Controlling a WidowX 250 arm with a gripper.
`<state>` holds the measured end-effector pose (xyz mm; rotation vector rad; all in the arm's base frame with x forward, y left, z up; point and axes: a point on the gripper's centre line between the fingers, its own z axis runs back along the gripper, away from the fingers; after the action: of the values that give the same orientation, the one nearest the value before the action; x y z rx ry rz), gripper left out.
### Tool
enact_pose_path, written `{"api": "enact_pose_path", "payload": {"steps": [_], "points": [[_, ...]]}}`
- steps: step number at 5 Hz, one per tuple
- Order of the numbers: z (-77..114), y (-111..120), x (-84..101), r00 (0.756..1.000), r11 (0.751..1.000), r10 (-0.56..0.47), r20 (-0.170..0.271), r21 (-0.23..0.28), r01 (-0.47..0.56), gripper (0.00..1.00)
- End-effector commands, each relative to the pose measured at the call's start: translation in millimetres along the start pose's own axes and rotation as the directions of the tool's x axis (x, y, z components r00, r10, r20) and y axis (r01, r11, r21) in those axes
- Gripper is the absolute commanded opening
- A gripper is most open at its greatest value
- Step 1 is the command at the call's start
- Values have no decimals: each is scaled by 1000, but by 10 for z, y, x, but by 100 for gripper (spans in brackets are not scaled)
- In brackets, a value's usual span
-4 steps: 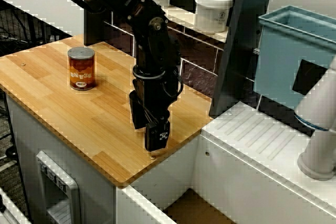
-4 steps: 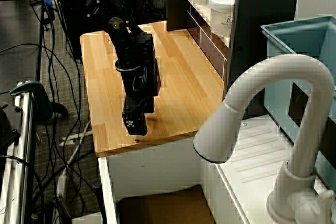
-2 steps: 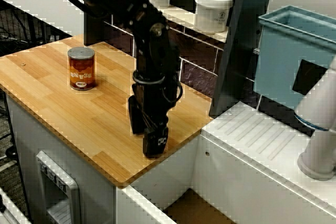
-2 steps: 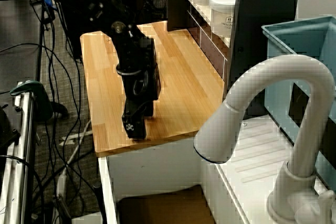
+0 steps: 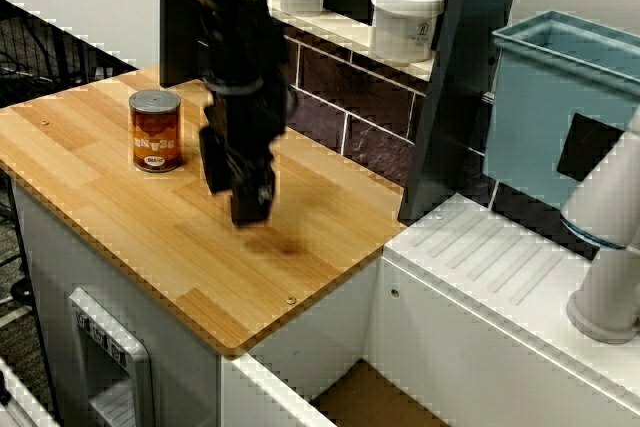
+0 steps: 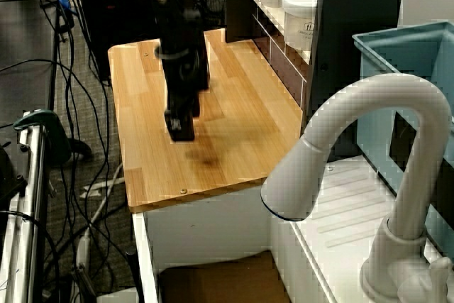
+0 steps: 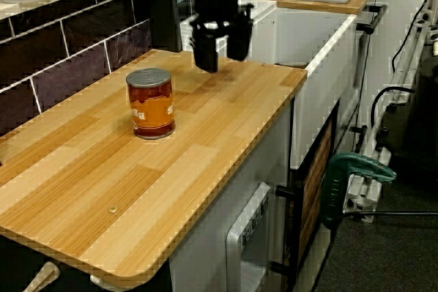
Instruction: Push into sink
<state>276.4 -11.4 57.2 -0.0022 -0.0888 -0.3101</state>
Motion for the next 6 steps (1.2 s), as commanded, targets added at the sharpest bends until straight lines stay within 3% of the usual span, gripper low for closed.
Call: {"api": "enact_pose_path", "payload": {"steps": [1, 3, 4, 5, 6], "points": [[568, 660, -212, 990, 997, 81, 111, -7, -81, 100], [807, 1204, -401, 977, 986, 153, 150, 40, -161, 100], [853, 1542, -457, 973, 979, 187, 137, 51, -195, 100], [836, 1832, -451, 976, 981, 179, 123, 57, -187, 100], [643, 2105, -515, 974, 976, 186, 129, 92, -198, 100]]}}
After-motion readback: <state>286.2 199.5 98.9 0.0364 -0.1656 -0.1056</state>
